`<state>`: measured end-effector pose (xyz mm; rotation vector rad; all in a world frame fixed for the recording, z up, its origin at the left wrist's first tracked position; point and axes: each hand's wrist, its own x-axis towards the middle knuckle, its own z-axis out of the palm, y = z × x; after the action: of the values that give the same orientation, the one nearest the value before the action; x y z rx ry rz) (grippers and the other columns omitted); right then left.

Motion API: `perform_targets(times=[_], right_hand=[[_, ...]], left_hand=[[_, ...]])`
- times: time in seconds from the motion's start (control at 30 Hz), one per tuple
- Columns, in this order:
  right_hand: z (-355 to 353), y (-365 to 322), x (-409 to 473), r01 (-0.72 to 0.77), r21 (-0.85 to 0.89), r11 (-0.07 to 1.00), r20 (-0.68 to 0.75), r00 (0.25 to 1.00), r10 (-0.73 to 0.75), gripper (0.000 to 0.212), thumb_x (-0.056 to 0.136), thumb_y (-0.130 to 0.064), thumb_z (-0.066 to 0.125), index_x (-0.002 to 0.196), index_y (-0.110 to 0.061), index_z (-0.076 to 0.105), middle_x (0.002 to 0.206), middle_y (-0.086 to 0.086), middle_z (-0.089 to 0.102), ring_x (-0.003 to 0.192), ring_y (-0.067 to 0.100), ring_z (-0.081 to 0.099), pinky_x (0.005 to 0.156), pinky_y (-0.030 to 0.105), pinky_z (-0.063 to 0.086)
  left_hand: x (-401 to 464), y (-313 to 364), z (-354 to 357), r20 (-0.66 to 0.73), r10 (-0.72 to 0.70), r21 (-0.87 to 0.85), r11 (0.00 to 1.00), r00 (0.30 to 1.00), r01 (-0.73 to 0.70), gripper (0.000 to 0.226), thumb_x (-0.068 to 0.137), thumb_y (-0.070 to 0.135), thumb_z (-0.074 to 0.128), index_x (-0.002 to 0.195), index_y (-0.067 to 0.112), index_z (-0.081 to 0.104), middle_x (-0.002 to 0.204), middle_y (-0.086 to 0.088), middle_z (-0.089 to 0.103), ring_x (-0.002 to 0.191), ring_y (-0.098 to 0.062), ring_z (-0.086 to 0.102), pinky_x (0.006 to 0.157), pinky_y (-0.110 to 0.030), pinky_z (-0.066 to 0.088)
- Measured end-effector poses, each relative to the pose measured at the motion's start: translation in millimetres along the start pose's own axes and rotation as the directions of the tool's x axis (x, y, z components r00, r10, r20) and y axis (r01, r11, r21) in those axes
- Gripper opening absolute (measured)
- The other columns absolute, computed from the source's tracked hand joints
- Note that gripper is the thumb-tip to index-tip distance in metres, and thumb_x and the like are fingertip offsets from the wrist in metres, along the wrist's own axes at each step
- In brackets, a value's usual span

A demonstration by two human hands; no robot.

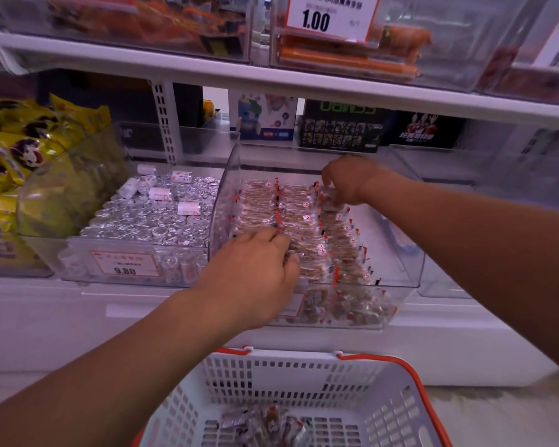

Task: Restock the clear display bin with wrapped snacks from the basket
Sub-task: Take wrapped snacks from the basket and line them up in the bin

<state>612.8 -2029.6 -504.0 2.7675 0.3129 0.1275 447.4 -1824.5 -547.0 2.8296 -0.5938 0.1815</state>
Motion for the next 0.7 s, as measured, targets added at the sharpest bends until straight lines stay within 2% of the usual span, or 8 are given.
perform_targets(times=[0.13,0.33,0.47,0.53,0.57,0.6,0.67,0.7], right_hand=[[1,-3,0,-0.02,0.004,1.0,-0.031,0.999,0.02,0.029,0.084,-0.021,0.074,0.112,-0.018,0.068,0.113,0.009,0.067,0.102,0.029,0.063,0.087,0.039,0.055],[-7,-7,-4,-0.048,0.023,0.999,0.028,0.998,0.047,0.033,0.088,-0.016,0.069,0.12,-0.012,0.066,0.12,0.012,0.065,0.108,0.03,0.062,0.093,0.041,0.053],[-29,-9,-21,-0.031,0.041,0.999,0.014,0.999,0.03,0.034,0.093,-0.012,0.063,0.126,-0.013,0.06,0.124,0.013,0.062,0.109,0.031,0.061,0.091,0.039,0.052],[-43,-13,-46,-0.03,0.125,0.992,-0.121,0.992,0.046,0.026,0.095,-0.017,0.057,0.12,-0.017,0.064,0.116,0.012,0.066,0.102,0.033,0.064,0.086,0.043,0.055],[-45,-18,-64,-0.013,0.196,0.98,-0.27,0.96,0.067,0.022,0.096,-0.02,0.054,0.114,-0.019,0.066,0.109,0.01,0.069,0.095,0.032,0.066,0.08,0.043,0.057],[-42,-25,-88,0.035,0.277,0.96,-0.477,0.873,0.106,0.019,0.095,-0.022,0.052,0.105,-0.019,0.068,0.098,0.006,0.071,0.085,0.029,0.066,0.073,0.04,0.056],[-23,-48,-146,0.235,0.409,0.882,-0.814,0.531,0.236,0.015,0.094,-0.021,0.053,0.094,-0.018,0.068,0.074,-0.003,0.065,0.065,0.017,0.058,0.059,0.029,0.047],[-7,-65,-173,0.333,0.45,0.829,-0.861,0.408,0.304,0.014,0.094,-0.019,0.054,0.091,-0.017,0.068,0.067,-0.004,0.059,0.059,0.013,0.051,0.056,0.027,0.041]], left_hand=[[0,-1,0,0.002,0.006,-0.015,1.0,1.0,-0.006,0.044,0.102,0.042,0.029,0.133,0.02,0.052,0.133,-0.003,0.054,0.121,-0.024,0.049,0.101,-0.038,0.039],[-1,0,-5,0.019,-0.003,-0.065,0.998,1.0,0.004,0.046,0.102,0.043,0.033,0.138,0.019,0.048,0.134,-0.003,0.054,0.121,-0.026,0.05,0.102,-0.041,0.043],[-10,1,-11,-0.27,0.066,-0.336,0.928,0.961,-0.159,0.024,0.097,0.031,0.054,0.115,0.019,0.064,0.105,0.006,0.06,0.099,-0.015,0.057,0.087,-0.036,0.05],[-21,0,-17,-0.488,0.221,-0.309,0.861,0.845,-0.404,0.008,0.092,0.02,0.06,0.091,0.016,0.067,0.086,0.006,0.061,0.081,-0.013,0.056,0.073,-0.033,0.048],[-27,-3,-16,-0.551,0.338,-0.199,0.834,0.763,-0.514,0.011,0.09,0.017,0.061,0.08,0.014,0.064,0.075,0.005,0.058,0.071,-0.015,0.051,0.065,-0.031,0.044],[-35,-6,-11,-0.57,0.453,-0.08,0.8,0.685,-0.595,0.016,0.088,0.015,0.062,0.072,0.015,0.06,0.067,0.003,0.053,0.063,-0.016,0.046,0.059,-0.03,0.039],[-55,-11,12,-0.487,0.614,0.058,0.732,0.621,-0.679,0.024,0.084,0.016,0.065,0.062,0.017,0.055,0.058,0.0,0.049,0.055,-0.021,0.042,0.054,-0.03,0.032],[-66,-13,30,-0.387,0.658,0.069,0.719,0.646,-0.691,0.025,0.083,0.017,0.067,0.061,0.018,0.055,0.056,-0.001,0.05,0.054,-0.022,0.044,0.052,-0.029,0.033]])
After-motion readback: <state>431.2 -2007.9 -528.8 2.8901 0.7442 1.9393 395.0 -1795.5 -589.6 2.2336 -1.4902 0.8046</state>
